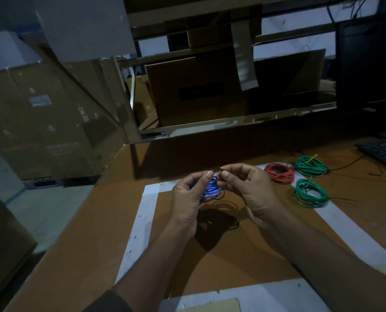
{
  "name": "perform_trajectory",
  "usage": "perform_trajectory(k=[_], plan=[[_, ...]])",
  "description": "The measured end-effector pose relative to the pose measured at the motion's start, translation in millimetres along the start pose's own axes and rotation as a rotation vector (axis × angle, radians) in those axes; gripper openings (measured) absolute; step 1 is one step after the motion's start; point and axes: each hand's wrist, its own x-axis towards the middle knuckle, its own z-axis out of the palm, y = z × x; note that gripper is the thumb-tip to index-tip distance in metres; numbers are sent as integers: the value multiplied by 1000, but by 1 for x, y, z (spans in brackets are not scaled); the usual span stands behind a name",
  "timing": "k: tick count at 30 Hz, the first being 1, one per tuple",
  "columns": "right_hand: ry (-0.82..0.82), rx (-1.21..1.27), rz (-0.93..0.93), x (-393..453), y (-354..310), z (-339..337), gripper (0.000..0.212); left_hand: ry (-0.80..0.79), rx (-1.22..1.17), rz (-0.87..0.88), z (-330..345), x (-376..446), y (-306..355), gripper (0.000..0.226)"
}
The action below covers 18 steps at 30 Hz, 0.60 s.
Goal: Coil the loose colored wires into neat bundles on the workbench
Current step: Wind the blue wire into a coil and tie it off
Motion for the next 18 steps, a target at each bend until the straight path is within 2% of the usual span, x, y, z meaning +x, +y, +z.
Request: perform_trajectory(k=[6,18], plan=[[-1,-144,-30,-1,-1,0,9,-17,25,23,2,-2,2,26],[13,-245,-93,-5,0,3,5,-27,30,3,5,-6,3,32]])
